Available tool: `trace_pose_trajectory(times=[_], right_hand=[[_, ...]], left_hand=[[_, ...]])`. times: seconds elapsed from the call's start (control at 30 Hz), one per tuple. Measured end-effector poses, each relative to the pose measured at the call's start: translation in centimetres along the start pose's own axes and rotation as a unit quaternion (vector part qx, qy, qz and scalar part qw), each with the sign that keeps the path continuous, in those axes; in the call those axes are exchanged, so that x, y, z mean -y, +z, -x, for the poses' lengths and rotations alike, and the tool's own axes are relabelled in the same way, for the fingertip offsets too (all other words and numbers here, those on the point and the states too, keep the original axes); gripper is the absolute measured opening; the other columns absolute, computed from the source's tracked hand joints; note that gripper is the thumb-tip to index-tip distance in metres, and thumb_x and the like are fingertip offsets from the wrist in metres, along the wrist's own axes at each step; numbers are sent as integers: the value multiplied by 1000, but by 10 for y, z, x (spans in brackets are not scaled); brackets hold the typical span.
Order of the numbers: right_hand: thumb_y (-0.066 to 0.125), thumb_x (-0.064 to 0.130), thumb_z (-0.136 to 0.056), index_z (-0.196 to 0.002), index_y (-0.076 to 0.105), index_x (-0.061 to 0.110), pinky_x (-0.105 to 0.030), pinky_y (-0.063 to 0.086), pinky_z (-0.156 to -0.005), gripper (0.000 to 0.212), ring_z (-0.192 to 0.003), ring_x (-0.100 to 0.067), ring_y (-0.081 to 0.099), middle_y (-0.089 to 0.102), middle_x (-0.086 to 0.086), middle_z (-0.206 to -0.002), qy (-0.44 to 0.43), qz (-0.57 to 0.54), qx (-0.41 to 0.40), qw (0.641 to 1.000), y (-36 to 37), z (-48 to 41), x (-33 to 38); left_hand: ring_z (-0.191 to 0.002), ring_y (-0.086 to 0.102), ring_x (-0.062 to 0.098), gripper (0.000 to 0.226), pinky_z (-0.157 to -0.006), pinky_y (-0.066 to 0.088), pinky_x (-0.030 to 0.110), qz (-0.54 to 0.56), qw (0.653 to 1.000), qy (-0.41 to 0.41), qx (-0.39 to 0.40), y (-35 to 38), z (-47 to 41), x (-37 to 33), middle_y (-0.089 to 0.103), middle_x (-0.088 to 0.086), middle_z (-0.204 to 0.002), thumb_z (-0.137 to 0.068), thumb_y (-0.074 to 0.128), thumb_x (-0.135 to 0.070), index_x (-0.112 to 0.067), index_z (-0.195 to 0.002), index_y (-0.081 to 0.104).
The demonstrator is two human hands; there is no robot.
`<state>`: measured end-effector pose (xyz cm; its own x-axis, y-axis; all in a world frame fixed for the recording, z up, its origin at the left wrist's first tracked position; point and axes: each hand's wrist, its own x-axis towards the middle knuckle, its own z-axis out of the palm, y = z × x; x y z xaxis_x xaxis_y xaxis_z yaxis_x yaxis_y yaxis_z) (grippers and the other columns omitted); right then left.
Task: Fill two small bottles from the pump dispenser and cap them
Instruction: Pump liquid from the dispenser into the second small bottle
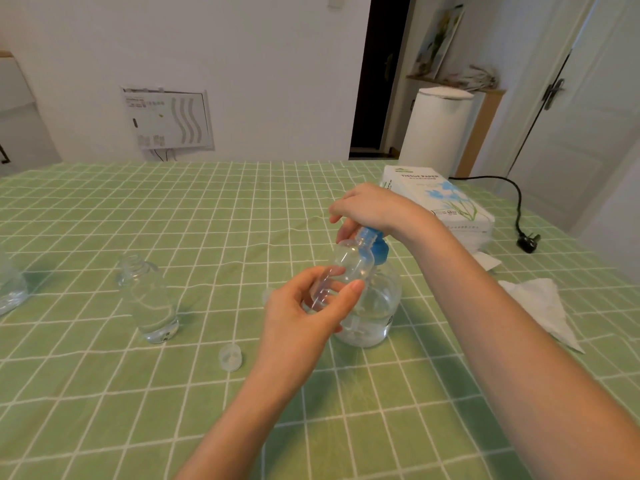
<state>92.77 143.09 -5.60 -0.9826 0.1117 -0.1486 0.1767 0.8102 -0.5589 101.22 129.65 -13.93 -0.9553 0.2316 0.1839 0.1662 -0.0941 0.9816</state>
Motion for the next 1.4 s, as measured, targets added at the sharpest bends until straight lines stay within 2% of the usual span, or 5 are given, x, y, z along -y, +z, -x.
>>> trace_pose_trajectory(times=[0.2, 0.33, 0.9, 1.1, 1.4], right_hand=[[46, 22, -92, -94, 63, 14, -27, 39, -62, 19, -84, -25, 56, 69, -17, -110, 11, 0, 2, 1000, 0, 1, 1], [45, 23, -92, -95, 62, 14, -26, 38, -61, 20, -85, -25, 55, 69, -16, -110, 13, 6, 3, 1000, -1, 1, 1], [44, 23, -92, -94, 64, 15, -26, 38, -62, 22, -84, -24, 55, 69, -17, -112, 6, 11, 3, 1000, 2, -7, -4], [44, 22, -91, -81, 63, 18, -27, 38, -63, 22, -87, -24, 56, 68, -12, -108, 11, 18, 2, 1000, 7, -8, -8], [45, 26, -92, -97, 64, 14, -26, 37, -60, 22, -87, -23, 54, 69, -12, -109, 14, 27, 4, 1000, 3, -7, -5]], left_hand=[[-58, 62, 5, 18, -51, 51, 15, -11, 1000, 3, 8, -3, -2, -4, 71, -2, -77, -75, 72, -23, -22, -93, 69], [-58, 60, 4, 20, -50, 49, 13, -15, 1000, 1, 6, -7, -4, -4, 69, -9, -68, -75, 73, -22, -20, -95, 69], [-56, 61, -2, 22, -50, 47, 11, -6, 1000, 21, 19, -7, -8, 6, 70, -12, -68, -74, 71, -24, -21, -95, 69], [-57, 61, -2, 21, -51, 48, 12, -9, 1000, 16, 18, -8, -6, 8, 70, -12, -68, -72, 71, -29, -26, -92, 69], [-58, 61, -1, 24, -52, 49, 12, -8, 999, 22, 22, -7, -6, 5, 71, -11, -70, -68, 70, -36, -29, -90, 69]])
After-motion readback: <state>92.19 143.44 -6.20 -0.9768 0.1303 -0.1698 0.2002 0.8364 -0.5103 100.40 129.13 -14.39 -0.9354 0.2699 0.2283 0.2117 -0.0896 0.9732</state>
